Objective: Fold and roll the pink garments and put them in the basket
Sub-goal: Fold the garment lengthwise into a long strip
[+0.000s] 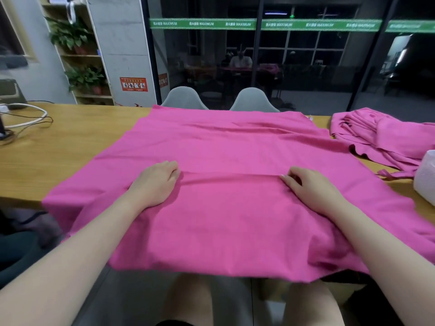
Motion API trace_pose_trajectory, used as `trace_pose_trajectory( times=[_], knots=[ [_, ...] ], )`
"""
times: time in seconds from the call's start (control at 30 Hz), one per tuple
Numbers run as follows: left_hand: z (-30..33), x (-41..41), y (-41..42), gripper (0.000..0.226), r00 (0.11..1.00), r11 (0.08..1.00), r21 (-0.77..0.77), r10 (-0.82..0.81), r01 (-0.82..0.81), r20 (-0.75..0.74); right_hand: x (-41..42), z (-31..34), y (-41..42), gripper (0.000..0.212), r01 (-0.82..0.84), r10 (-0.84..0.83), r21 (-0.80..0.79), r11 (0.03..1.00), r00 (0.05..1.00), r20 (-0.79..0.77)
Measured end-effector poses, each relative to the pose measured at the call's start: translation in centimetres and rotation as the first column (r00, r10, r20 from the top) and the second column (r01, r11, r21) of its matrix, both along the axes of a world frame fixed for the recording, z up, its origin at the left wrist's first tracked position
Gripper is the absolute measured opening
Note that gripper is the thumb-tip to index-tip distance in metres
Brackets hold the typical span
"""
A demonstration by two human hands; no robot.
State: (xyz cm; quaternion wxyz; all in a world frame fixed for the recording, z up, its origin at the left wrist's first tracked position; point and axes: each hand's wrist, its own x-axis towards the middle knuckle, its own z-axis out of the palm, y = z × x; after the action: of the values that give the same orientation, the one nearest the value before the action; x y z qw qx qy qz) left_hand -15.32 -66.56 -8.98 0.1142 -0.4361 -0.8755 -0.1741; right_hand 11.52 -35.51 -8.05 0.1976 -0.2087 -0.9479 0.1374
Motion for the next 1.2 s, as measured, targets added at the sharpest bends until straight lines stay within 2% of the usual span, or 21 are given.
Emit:
trace_pose_trajectory(
  times=[0.07, 0.13, 0.2, 0.27, 0.33, 0.4, 0.5, 0.57, 0.63, 0.77, 0.87, 1.0, 1.2],
  knots=[
    [-0.2, 0.3, -0.6, 0.018, 0.999, 0.999, -0.01, 0.042, -0.042, 0.004, 0.9, -0.1, -0.9, 0.032, -0.013, 0.013, -0.012, 1.0, 1.0, -0.007],
    [0.3, 0.9, -0.2, 0.021, 0.989, 0.984, -0.1, 0.146, -0.146, -0.009, 1.1, -0.1, -1.6, 0.027, -0.011, 0.011, 0.006, 1.0, 1.0, 0.009],
    [1.1, 1.9, 0.9, 0.026, 0.965, 0.943, -0.204, 0.262, -0.262, -0.027, 0.6, 0.3, -1.9, 0.025, 0.012, -0.015, 0.053, 0.999, 0.998, 0.067],
    [1.7, 3.3, 2.1, 0.03, 0.933, 0.903, -0.242, 0.357, -0.355, -0.041, -0.2, 0.6, -2.1, 0.025, 0.042, -0.052, 0.066, 0.997, 0.986, 0.156],
    [1.9, 4.4, 2.9, 0.031, 0.908, 0.89, -0.192, 0.418, -0.414, -0.017, -0.8, 1.1, -2.3, 0.025, 0.092, -0.105, 0.065, 0.994, 0.967, 0.234],
    [2.0, 4.8, 2.8, 0.028, 0.897, 0.896, -0.074, 0.44, -0.437, 0.036, -1.0, 1.6, -2.4, 0.021, 0.13, -0.136, 0.044, 0.991, 0.972, 0.194],
    [3.1, 3.7, 2.2, 0.023, 0.914, 0.905, 0.156, 0.404, -0.395, -0.026, -1.0, 2.9, -1.8, 0.021, 0.112, -0.113, 0.078, 0.991, 0.993, 0.011],
    [4.0, 2.3, 2.5, 0.019, 0.925, 0.921, 0.2, 0.361, -0.333, -0.12, -1.6, 3.6, -0.8, 0.024, 0.1, -0.098, 0.114, 0.988, 0.995, -0.023],
    [4.6, 0.9, 3.5, 0.018, 0.927, 0.942, 0.132, 0.329, -0.308, -0.18, -2.8, 4.0, 0.3, 0.027, 0.097, -0.096, 0.139, 0.985, 0.995, -0.018],
    [4.2, -2.7, 6.0, 0.016, 0.927, 0.946, -0.103, 0.272, -0.306, -0.26, -5.6, 4.0, 2.7, 0.025, 0.083, -0.086, 0.147, 0.986, 0.996, 0.013],
    [2.5, -5.1, 6.9, 0.016, 0.957, 0.958, -0.175, 0.185, -0.226, -0.223, -7.3, 2.3, 4.4, 0.026, 0.063, -0.067, 0.151, 0.987, 0.997, 0.026],
    [0.8, -7.0, 7.0, 0.016, 0.991, 0.986, -0.106, 0.122, -0.127, -0.056, -8.6, 0.0, 6.2, 0.027, 0.038, -0.041, 0.055, 0.998, 0.998, 0.054],
    [0.4, -7.4, 7.0, 0.017, 0.997, 0.994, -0.073, 0.08, -0.082, -0.022, -8.6, -0.8, 6.4, 0.027, 0.057, -0.058, 0.046, 0.997, 0.998, 0.033]
  ],
)
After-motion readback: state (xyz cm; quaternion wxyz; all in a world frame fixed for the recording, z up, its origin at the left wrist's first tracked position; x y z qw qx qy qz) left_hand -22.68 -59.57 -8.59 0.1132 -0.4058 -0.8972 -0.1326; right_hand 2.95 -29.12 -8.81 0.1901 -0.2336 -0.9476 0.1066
